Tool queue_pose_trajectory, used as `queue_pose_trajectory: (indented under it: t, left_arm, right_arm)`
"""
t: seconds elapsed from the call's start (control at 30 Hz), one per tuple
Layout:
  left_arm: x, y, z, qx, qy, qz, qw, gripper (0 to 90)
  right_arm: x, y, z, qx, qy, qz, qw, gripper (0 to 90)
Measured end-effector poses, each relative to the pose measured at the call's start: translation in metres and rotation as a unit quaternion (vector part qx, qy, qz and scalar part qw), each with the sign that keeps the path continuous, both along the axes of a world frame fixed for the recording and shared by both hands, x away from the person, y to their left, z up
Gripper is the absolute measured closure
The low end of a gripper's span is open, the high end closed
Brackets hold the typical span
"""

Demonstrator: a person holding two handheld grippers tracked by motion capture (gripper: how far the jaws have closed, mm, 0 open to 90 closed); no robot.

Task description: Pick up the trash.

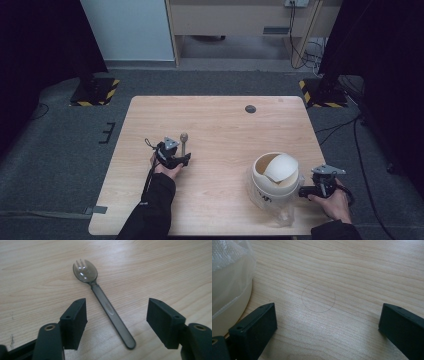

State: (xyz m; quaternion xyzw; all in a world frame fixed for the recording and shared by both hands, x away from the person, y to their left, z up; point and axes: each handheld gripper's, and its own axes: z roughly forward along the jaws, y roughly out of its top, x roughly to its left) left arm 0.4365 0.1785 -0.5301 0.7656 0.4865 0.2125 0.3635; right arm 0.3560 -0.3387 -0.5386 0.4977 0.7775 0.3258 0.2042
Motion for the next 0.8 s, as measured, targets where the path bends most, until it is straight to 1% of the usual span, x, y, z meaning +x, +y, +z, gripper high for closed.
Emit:
queue_pose_trajectory:
  t: [0.03, 0.07, 0.1, 0.17, 0.2, 0.23, 0.37, 0.4, 0.43, 0.57, 0.63, 0.67, 0.7, 0.73, 0.77, 0.8]
  left_arm:
    - [0.004, 0.0, -0.004, -0.002, 0.003, 0.007, 1.0, 36.5]
    - [0.004, 0.0, -0.004, -0.002, 0.003, 0.007, 1.0, 37.3]
    - [0.008, -0.001, -0.005, 0.001, 0.008, 0.016, 0.9998, 39.6]
    - [0.009, -0.002, -0.005, 0.006, 0.006, 0.019, 0.9998, 44.4]
    - [0.009, -0.004, -0.005, 0.012, 0.003, 0.021, 0.9997, 45.8]
    - [0.009, -0.005, -0.005, 0.019, 0.0, 0.022, 0.9996, 49.2]
    - [0.009, -0.008, -0.005, 0.018, -0.002, 0.029, 0.9994, 61.8]
    - [0.009, -0.009, -0.005, 0.018, -0.003, 0.031, 0.9993, 61.8]
    - [0.009, -0.01, -0.004, 0.017, -0.003, 0.031, 0.9994, 68.7]
    - [0.009, -0.006, -0.003, 0.003, 0.009, 0.036, 0.9993, 79.1]
    - [0.008, -0.005, -0.002, 0.0, 0.016, 0.036, 0.9992, 79.5]
    - [0.007, -0.004, -0.001, -0.003, 0.016, 0.033, 0.9993, 79.5]
    - [0.006, -0.003, 0.001, -0.007, 0.015, 0.03, 0.9994, 79.5]
    - [0.004, -0.002, 0.004, -0.011, 0.01, 0.028, 0.9995, 79.5]
    - [0.003, -0.001, 0.008, -0.014, 0.004, 0.024, 0.9996, 79.5]
    - [0.003, -0.001, 0.008, -0.014, 0.004, 0.024, 0.9996, 79.5]
  right_arm:
    - [0.0, 0.0, 0.0, 0.0, 0.0, 0.0, 1.0, 2.1]
    - [0.0, 0.0, 0.0, 0.0, 0.0, 0.0, 1.0, 2.1]
    - [0.0, 0.0, 0.0, 0.0, 0.0, 0.0, 1.0, 2.0]
    - [0.0, 0.0, 0.0, 0.0, 0.0, 0.0, 1.0, 2.1]
    - [0.0, 0.0, 0.0, 0.0, 0.0, 0.0, 1.0, 2.1]
    - [0.0, 0.0, 0.0, 0.0, 0.0, 0.0, 1.0, 2.3]
    - [0.0, 0.0, 0.0, 0.0, -0.001, 0.0, 1.0, 2.4]
    - [0.0, 0.0, 0.0, 0.0, -0.001, 0.0, 1.0, 2.5]
    - [-0.001, 0.0, 0.0, 0.001, -0.001, 0.0, 1.0, 2.9]
    - [-0.001, 0.001, 0.0, 0.003, -0.003, 0.0, 1.0, 4.4]
    - [-0.002, 0.0, 0.0, 0.005, -0.005, -0.002, 1.0, 6.5]
    - [-0.002, 0.0, 0.001, 0.006, -0.005, -0.005, 1.0, 8.3]
    - [-0.002, -0.001, 0.001, 0.006, -0.007, -0.007, 0.9999, 10.1]
    - [-0.002, -0.001, 0.002, 0.008, -0.004, -0.011, 0.9999, 12.1]
    - [-0.002, -0.002, 0.002, 0.007, -0.006, -0.012, 0.9999, 14.3]
    - [-0.002, -0.003, 0.003, 0.007, -0.007, -0.014, 0.9999, 16.6]
